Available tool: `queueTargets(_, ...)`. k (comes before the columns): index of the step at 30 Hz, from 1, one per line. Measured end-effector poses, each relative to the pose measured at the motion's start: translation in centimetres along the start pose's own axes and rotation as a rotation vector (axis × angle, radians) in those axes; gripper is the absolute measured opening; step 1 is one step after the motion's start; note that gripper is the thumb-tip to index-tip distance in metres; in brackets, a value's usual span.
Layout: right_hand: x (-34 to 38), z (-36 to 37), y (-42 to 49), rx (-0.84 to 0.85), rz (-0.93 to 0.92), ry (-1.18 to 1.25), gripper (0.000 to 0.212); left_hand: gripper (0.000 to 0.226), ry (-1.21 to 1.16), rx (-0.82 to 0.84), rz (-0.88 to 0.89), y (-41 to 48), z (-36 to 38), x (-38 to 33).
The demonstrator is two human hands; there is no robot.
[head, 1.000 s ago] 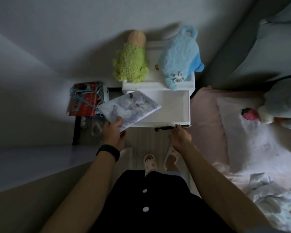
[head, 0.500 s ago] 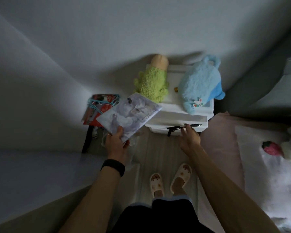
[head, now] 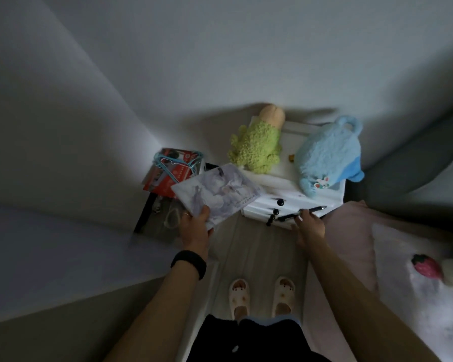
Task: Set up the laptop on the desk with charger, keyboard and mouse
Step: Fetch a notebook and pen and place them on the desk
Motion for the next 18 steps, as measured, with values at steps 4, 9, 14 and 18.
queueTargets(4,0.5,-2.8,-3.0,0.028,-0.136,-0.135,0.023,0.021,0.244,0.034,0.193,-2.3,-1.8,-1.1)
queueTargets(9,4.6,-3.8,-10.1,0.247,-0.556,-0.384,0.019,0.008,0.411,0.040,0.353,-6.3,-5.7,-0.8)
queueTargets(14,3.9,-2.9,-18.1,0.566,-0.922,-0.604,0.017,0.024,0.503,-0.048,0.396,-11.6,-13.0,2.6)
queueTargets(18,0.6,-2.6,-26.1,0.840,-1.284,-0.691,0.016,0.021,0.478,-0.154,0.343,-15.7,-20.7,6.3)
Point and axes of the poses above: each hand's wrist, its own y-axis towards the middle knuckle, its own z-axis out of the palm, x = y × z, the point moved 8 cm from there along y, towards the middle knuckle, and after that the axes turned 15 degrees about -x, right-handed, at the moved point
